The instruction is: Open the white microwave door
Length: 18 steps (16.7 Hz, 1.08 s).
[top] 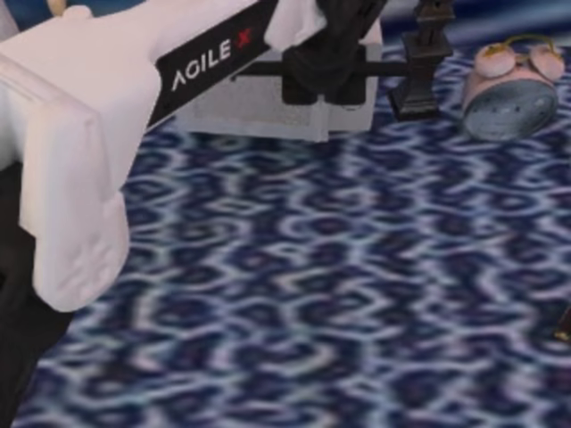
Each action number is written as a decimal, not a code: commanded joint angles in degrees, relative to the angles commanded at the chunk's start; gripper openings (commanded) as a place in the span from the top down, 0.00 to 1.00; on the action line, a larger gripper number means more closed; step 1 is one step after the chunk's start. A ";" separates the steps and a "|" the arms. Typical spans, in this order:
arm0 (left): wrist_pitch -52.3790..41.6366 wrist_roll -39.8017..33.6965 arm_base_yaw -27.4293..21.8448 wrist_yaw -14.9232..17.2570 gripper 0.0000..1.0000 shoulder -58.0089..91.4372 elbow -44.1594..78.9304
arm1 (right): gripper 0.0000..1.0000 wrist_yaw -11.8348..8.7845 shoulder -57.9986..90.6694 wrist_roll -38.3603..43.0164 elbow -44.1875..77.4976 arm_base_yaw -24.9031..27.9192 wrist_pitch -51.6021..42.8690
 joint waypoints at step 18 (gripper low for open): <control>3.95 3.03 0.15 1.36 1.00 -4.09 -7.18 | 0.00 0.00 0.00 0.00 0.00 0.00 0.00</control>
